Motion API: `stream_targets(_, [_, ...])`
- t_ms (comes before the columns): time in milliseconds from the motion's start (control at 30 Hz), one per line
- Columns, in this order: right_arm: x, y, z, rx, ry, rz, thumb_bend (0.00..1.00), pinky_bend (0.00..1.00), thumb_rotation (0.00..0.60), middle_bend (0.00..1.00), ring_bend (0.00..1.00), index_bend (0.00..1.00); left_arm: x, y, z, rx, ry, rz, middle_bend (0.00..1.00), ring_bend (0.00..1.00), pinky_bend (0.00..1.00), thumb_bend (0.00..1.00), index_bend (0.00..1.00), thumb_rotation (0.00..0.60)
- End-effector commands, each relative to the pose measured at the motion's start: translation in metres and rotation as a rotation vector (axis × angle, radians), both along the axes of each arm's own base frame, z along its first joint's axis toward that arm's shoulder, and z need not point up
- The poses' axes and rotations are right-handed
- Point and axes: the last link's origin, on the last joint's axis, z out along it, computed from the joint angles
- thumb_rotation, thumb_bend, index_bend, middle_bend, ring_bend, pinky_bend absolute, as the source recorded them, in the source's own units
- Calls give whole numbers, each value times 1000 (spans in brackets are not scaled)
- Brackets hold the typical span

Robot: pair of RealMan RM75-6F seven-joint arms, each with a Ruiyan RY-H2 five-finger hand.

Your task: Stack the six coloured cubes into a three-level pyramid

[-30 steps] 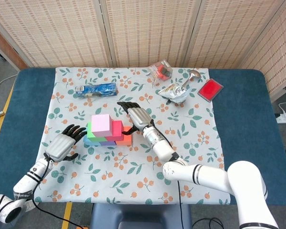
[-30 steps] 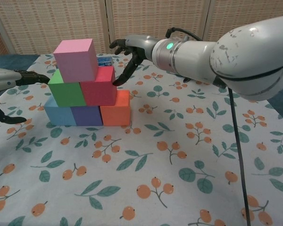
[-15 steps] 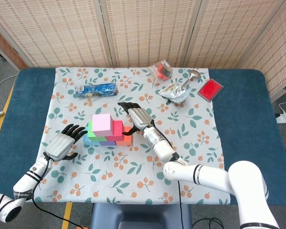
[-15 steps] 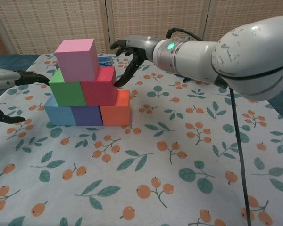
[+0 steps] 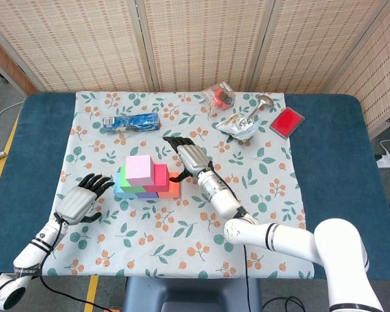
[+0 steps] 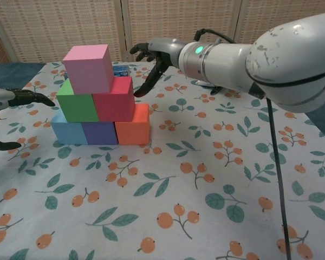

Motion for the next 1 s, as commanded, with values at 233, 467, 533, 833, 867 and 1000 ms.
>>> stream_targets(233, [5, 2, -8, 12, 1, 4, 27, 0, 600, 53, 0, 0, 13, 6, -8, -17, -7, -32, 50, 0, 54, 290, 103, 600])
stream_targets(467, [6, 1, -8, 10, 4, 5, 27, 0, 600, 53, 0, 0, 14, 7, -7, -16, -1, -34, 50, 0, 54, 289, 103, 600])
stream_targets(533, [5, 1, -8, 12, 7, 5, 27, 0, 600, 53, 0, 0, 13, 7, -6, -15, 3, -33, 50, 0, 54, 290, 102, 600])
stream_targets(833, [-12, 2, 6, -6, 44, 5, 27, 0, 600, 53, 0, 0, -6, 2, 3, 17, -14, 30, 51, 0, 54, 291, 102, 600])
stream_targets(867, [-15, 2, 8, -8, 49, 2, 27, 0, 600, 53, 0, 0, -10, 2, 4, 19, -14, 42, 51, 0, 54, 291, 102, 600])
stream_targets(1000, [-28, 2, 9, -1, 70, -18, 27, 0, 600, 53, 0, 0, -22, -2, 4, 22, -20, 86, 51, 0, 54, 289, 103, 600])
